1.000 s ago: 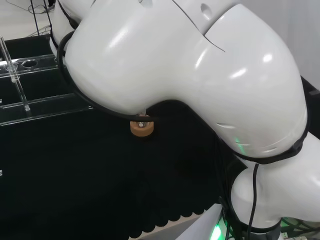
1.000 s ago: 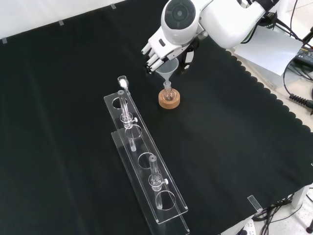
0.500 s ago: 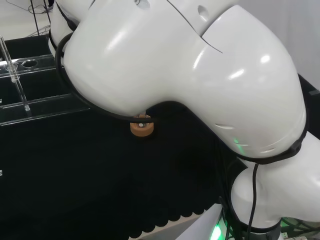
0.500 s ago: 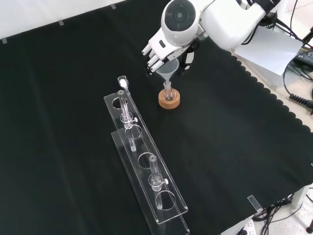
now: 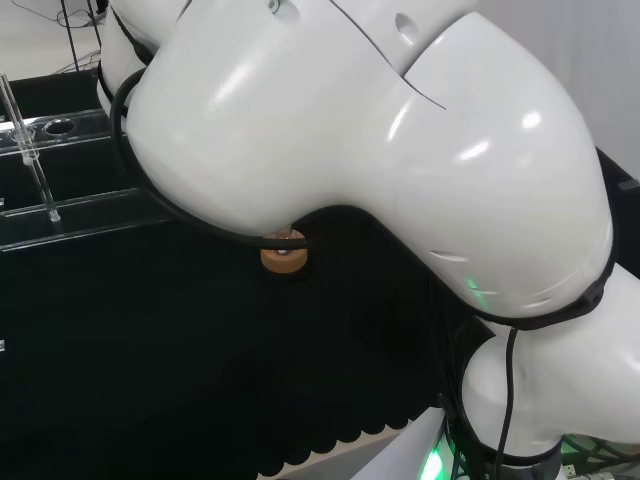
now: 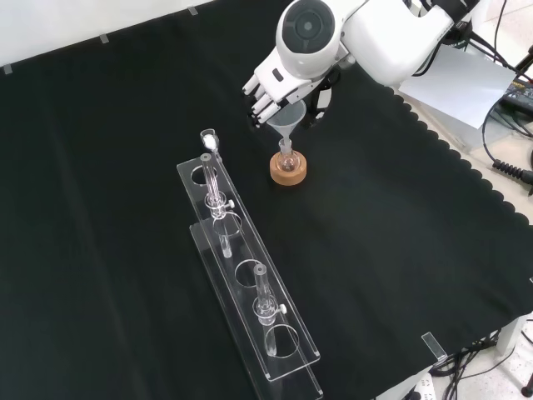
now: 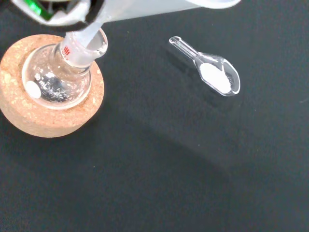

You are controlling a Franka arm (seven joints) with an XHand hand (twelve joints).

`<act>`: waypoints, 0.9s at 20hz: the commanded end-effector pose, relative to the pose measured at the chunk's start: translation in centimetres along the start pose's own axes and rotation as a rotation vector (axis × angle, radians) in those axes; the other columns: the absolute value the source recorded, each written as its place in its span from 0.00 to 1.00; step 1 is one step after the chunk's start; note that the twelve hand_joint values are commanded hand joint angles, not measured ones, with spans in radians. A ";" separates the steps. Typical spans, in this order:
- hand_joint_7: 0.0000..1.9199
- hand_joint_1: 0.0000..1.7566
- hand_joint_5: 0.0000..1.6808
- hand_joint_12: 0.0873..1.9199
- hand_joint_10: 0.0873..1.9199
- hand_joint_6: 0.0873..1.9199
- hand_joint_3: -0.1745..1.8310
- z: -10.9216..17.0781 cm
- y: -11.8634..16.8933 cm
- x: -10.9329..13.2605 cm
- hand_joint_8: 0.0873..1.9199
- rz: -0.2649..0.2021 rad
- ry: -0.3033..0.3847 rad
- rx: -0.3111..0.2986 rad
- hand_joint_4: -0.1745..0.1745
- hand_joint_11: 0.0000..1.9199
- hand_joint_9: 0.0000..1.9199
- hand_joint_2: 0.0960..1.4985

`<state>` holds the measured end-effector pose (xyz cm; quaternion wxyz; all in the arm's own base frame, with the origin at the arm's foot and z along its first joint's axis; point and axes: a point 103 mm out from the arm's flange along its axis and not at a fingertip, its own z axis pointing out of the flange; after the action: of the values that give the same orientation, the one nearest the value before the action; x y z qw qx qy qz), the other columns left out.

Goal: Place the funnel on the round-bottom flask.

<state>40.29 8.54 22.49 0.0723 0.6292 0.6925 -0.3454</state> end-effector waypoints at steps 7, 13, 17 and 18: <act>0.31 0.51 0.36 0.63 0.29 0.43 0.48 0.5 -0.1 0.2 0.38 -0.004 0.011 0.025 0.36 0.31 0.48 0.41; 0.13 0.46 0.18 0.69 0.36 0.20 0.46 0.5 -0.1 0.3 0.39 -0.014 0.012 0.044 0.29 0.18 0.31 0.35; 0.02 0.43 0.13 0.73 0.38 0.04 0.41 0.2 -0.3 0.4 0.34 -0.022 0.014 0.068 0.28 0.07 0.19 0.34; 0.01 0.42 0.11 0.73 0.38 0.01 0.40 0.2 -0.3 0.4 0.31 -0.025 0.016 0.070 0.28 0.04 0.16 0.34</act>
<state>39.96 8.58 22.15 0.0489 0.6281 0.6883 -0.3596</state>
